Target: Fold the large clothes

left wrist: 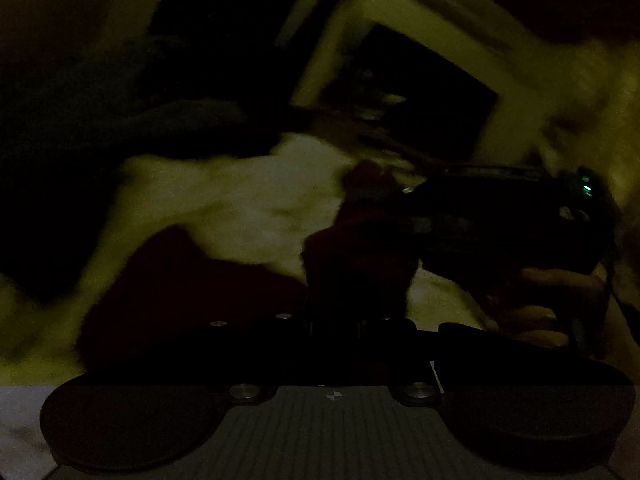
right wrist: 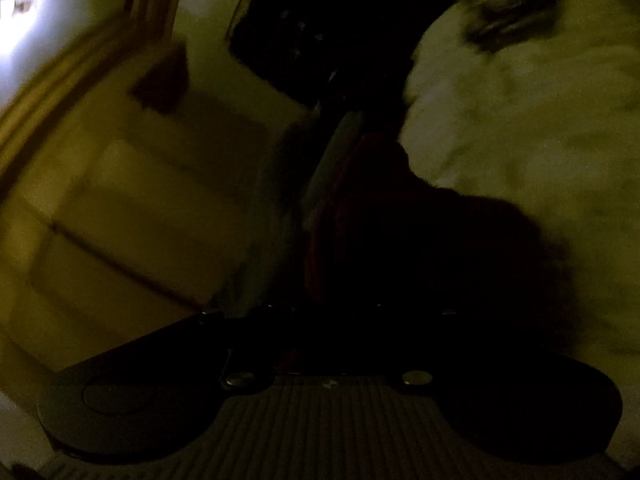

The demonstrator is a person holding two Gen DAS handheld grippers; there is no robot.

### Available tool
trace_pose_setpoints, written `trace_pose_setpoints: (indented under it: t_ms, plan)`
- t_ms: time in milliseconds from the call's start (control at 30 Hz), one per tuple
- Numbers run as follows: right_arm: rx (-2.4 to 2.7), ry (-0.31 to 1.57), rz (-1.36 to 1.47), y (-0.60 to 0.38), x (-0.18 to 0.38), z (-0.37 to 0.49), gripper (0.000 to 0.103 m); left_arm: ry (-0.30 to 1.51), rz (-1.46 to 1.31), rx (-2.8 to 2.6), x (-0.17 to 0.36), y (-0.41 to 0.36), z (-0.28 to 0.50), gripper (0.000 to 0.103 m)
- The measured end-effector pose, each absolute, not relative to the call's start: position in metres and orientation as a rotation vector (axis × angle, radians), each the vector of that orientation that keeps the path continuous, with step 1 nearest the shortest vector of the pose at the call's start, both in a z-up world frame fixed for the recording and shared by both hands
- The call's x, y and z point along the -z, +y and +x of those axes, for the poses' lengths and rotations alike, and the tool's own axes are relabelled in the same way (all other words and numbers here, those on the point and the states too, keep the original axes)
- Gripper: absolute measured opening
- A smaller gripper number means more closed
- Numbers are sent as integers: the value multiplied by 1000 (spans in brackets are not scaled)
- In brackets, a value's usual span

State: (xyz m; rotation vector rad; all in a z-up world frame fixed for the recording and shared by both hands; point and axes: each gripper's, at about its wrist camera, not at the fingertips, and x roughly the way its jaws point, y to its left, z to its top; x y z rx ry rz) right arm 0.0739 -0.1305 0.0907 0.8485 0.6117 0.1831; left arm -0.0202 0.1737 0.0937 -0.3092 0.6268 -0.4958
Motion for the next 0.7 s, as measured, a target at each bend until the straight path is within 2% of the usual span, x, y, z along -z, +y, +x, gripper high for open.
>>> trace_pose_setpoints:
  t_ms: [167, 267, 367, 400, 433, 500, 533, 600, 700]
  plan:
    - [-194, 778, 880, -57, -27, 152, 24, 749, -418, 326, -41, 236, -1, 58]
    - [-187, 860, 922, -34, 24, 172, 14, 841, -515, 260, 2, 259, 9, 57]
    - [-164, 870, 908, -26, 48, 174, 14, 875, -646, 287, 22, 274, 14, 64]
    - [-186, 856, 867, -23, 46, 170, 17, 875, -648, 292, 21, 273, 15, 71]
    - [-212, 853, 843, -24, 42, 170, 21, 875, -641, 292, 20, 272, 15, 75]
    - [-254, 846, 837, -32, 31, 167, 46, 868, -626, 288, 16, 271, 13, 80]
    - [-260, 827, 844, -37, 23, 163, 52, 863, -612, 287, 13, 269, 11, 88]
    - [-256, 760, 834, -48, 1, 146, 72, 845, -557, 269, 3, 268, 11, 103]
    - [-241, 707, 751, -68, -34, 125, 77, 767, -430, 180, -21, 265, 2, 103]
